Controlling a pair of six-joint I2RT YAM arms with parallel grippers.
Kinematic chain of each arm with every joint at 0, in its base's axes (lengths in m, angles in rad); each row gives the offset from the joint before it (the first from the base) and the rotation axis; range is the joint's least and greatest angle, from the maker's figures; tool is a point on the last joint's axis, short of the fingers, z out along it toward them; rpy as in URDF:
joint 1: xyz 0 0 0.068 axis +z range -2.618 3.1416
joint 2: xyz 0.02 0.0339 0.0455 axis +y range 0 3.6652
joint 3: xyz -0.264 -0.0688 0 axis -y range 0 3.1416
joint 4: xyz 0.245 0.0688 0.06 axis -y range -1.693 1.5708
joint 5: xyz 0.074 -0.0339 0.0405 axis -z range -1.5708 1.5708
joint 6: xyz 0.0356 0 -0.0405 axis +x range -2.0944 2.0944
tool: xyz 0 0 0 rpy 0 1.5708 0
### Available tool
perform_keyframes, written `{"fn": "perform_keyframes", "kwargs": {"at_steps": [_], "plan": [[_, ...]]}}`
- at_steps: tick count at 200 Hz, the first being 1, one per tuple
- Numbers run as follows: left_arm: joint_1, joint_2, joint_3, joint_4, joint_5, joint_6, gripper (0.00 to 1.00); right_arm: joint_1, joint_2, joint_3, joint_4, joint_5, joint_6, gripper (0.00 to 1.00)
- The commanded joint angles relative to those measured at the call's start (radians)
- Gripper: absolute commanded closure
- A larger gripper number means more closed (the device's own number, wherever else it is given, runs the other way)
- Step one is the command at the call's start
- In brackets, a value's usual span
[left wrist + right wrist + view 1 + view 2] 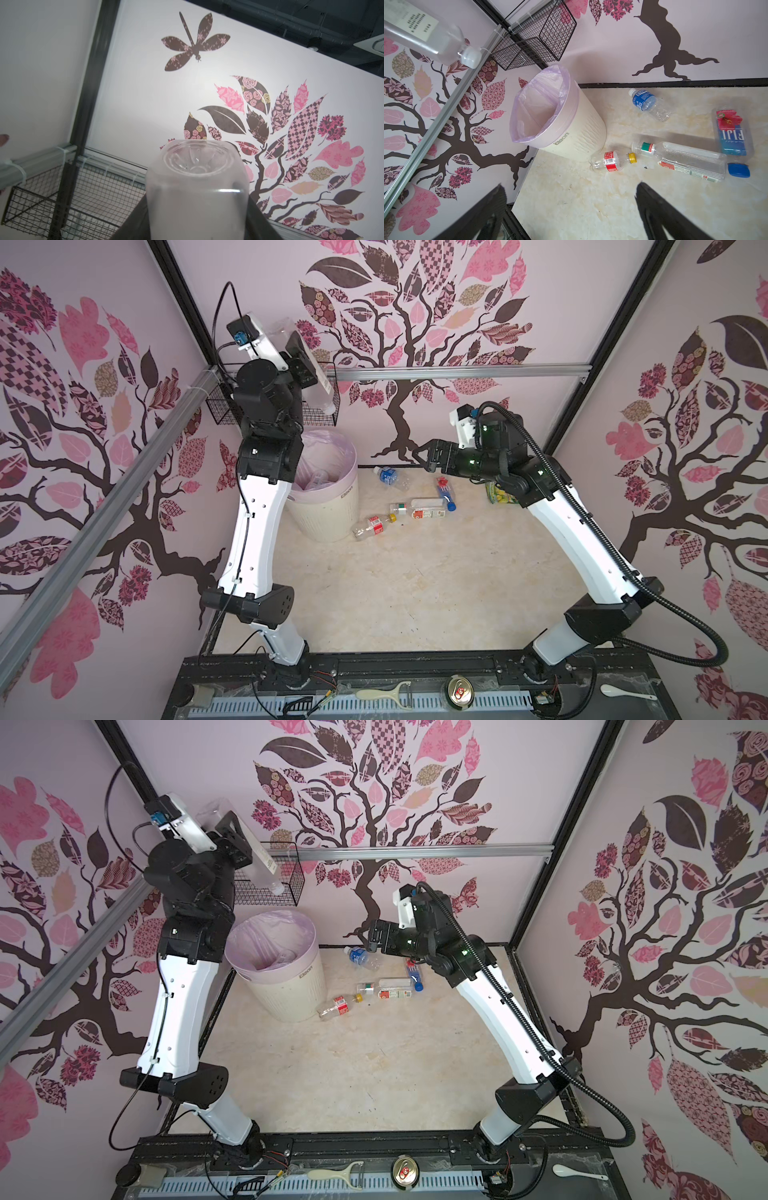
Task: Throw the plastic bottles in the bin
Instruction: 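Lift the frosted bottle over the bin with the left gripper while the right releases, then open the left gripper to drop the frosted bottle into the bin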
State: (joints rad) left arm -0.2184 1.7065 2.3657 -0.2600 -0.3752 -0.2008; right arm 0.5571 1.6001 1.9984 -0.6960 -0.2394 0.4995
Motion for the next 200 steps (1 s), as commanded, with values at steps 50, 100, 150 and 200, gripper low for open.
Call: {"fn": "perform_keyframes", "kwargs": {"at_steps": [50, 100, 150, 200], "plan": [[0.010, -0.060, -0.259, 0.043, -0.090, 0.004, 0.49, 0.007, 0.055, 0.048, 0.017, -0.030, 0.028, 0.00], [0.059, -0.084, -0.457, -0.045, -0.032, -0.127, 0.02, 0.007, 0.036, 0.013, 0.007, -0.015, 0.017, 0.00], [0.033, -0.088, -0.365, -0.053, -0.003, -0.124, 0.02, 0.006, 0.037, 0.009, 0.010, -0.014, 0.025, 0.00], [-0.062, -0.113, -0.403, -0.055, -0.010, -0.094, 0.02, 0.006, -0.004, -0.065, 0.033, 0.011, 0.049, 0.00]]}}
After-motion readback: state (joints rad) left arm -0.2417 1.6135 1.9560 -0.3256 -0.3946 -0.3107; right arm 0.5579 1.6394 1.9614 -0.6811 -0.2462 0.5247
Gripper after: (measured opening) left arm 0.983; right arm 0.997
